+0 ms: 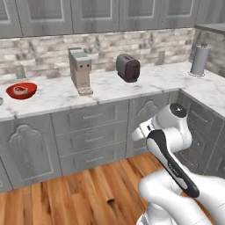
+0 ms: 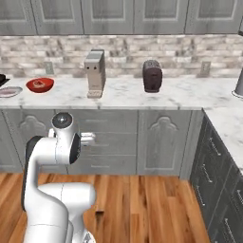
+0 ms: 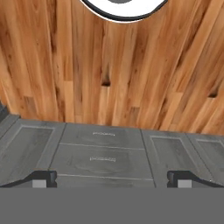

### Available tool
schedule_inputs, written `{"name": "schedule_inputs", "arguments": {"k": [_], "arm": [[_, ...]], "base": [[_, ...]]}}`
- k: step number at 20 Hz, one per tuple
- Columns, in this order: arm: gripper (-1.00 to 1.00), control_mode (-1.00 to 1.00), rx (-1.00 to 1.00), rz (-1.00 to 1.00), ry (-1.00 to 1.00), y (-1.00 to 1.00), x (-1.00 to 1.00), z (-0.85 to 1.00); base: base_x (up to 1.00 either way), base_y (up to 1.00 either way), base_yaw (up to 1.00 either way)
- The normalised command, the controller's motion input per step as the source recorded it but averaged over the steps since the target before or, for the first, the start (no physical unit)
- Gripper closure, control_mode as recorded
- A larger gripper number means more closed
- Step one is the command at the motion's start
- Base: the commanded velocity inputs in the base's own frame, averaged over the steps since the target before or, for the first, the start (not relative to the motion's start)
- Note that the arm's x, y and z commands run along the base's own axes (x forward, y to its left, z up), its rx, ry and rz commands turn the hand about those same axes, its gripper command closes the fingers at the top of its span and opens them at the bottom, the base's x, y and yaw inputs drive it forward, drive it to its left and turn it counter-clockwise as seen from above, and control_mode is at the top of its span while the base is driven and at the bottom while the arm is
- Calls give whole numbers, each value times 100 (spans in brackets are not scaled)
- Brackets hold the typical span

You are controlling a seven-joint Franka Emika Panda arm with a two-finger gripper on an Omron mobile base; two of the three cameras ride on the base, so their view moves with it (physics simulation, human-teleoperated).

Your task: Place one of the steaks on the plate and the other in the bowl. Then place the bowl in the fridge.

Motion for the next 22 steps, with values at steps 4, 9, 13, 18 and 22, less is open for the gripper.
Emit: {"name": "schedule_inputs", "arguments": {"k": [4, 9, 13, 18, 22], "arm": [[-100, 100, 0, 0, 0, 0, 0, 0], [-100, 100, 0, 0, 0, 0, 0, 0], [-100, 100, 0, 0, 0, 0, 0, 0], [-100, 100, 0, 0, 0, 0, 0, 0], [-100, 100, 0, 0, 0, 0, 0, 0]], "base": [[71, 64, 0], [56, 72, 0], [38, 69, 0], [24, 58, -3], [33, 51, -5]]}}
